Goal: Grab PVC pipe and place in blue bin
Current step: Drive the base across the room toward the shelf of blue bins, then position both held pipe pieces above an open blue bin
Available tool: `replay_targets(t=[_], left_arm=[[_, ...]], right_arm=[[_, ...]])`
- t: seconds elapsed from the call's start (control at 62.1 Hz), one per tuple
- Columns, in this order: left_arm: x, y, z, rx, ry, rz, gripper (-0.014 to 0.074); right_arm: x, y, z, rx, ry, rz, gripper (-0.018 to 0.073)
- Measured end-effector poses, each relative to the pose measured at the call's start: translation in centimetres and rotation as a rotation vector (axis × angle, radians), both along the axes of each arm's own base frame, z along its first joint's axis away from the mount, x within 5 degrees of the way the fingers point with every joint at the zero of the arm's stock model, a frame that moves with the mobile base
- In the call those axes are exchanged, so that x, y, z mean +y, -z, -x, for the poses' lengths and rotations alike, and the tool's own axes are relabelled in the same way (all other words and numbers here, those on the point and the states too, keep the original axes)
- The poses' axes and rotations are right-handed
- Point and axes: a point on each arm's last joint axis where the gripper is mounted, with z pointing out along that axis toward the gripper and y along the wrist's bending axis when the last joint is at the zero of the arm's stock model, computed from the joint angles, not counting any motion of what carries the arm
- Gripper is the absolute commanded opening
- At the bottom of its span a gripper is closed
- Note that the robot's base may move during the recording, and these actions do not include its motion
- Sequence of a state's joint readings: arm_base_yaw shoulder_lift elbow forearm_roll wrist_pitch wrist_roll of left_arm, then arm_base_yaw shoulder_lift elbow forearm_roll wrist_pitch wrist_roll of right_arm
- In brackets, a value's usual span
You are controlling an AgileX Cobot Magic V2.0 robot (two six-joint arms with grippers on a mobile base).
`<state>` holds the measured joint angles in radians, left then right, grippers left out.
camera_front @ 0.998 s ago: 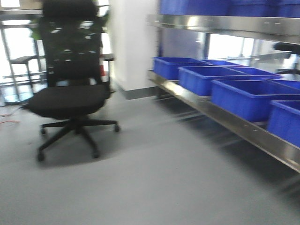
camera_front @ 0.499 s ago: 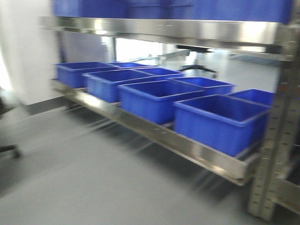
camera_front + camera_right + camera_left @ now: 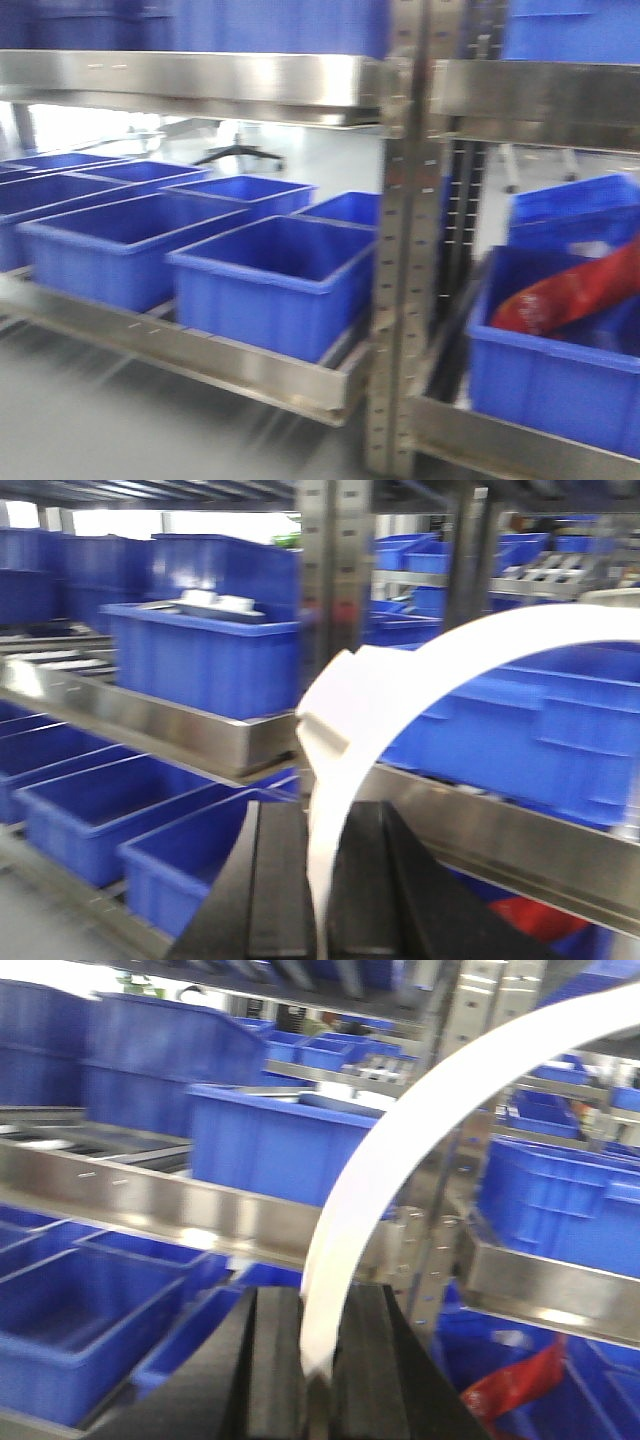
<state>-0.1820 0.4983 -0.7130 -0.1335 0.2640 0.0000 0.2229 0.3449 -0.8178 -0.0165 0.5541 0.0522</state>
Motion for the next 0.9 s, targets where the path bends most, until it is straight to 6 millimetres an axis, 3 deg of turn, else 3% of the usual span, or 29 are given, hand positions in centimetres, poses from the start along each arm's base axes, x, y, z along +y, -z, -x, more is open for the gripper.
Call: replay_targets(t=[0.902], left_arm=[[0.0, 0.0, 0.0, 0.0, 0.0, 0.0, -0.0111]], right_arm=[[0.0, 0.0, 0.0, 0.0, 0.0, -0.002, -0.0168]])
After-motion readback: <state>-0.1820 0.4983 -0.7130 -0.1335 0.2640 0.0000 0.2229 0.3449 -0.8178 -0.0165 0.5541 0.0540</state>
